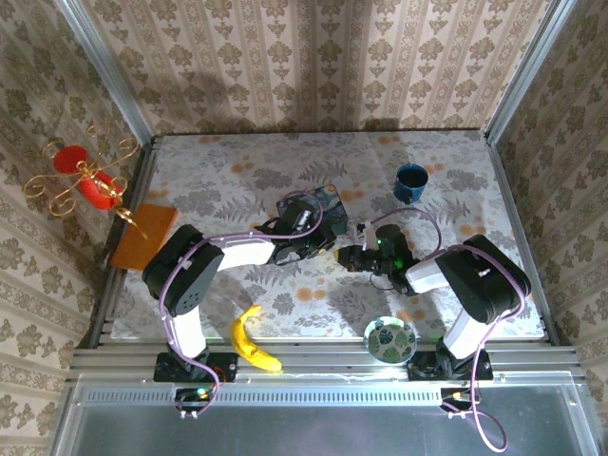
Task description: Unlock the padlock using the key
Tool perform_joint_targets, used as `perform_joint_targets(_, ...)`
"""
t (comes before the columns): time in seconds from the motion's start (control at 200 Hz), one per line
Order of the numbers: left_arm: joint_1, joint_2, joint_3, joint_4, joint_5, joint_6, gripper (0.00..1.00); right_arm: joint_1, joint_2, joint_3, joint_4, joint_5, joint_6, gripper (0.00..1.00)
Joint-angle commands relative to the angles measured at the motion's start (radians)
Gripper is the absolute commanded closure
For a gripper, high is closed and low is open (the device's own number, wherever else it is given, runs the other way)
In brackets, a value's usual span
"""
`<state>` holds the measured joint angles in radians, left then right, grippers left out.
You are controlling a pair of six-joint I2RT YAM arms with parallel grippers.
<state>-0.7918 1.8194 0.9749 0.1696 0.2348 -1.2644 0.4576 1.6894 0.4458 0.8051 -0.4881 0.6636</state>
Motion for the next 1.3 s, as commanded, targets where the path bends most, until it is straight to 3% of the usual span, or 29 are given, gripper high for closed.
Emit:
perform_joint_targets(0.0, -0.038, 0.024, 0.008, 0.017, 0.083, -0.032, 1.0, 0.005, 0.019, 0.043, 0.092, -0.017, 0.017, 1.0)
perform_joint_targets(0.24, -0.044, 0.02, -0.013, 0.035, 0.088, -0.038, 1.0, -0.006, 0.027, 0.073, 0.108, -0.059, 0.052, 1.0)
perform_joint_targets(0.82, -0.049, -0.008, -0.031, 0.066, 0.06, -0.024, 1.0, -0.016, -0.046, 0.037, -0.011, -0.005, 0.121, 1.0)
perform_joint_targets(1.09, -0.038, -0.023, -0.045, 0.077, 0.039, -0.031, 1.0, -0.011, -0.191, 0.021, -0.237, 0.081, 0.0, 0.72)
perform_joint_targets(1.295, -0.035, -0.026, -0.048, 0.084, 0.034, -0.049, 1.0, -0.001, -0.347, -0.005, -0.433, 0.199, -0.107, 0.68)
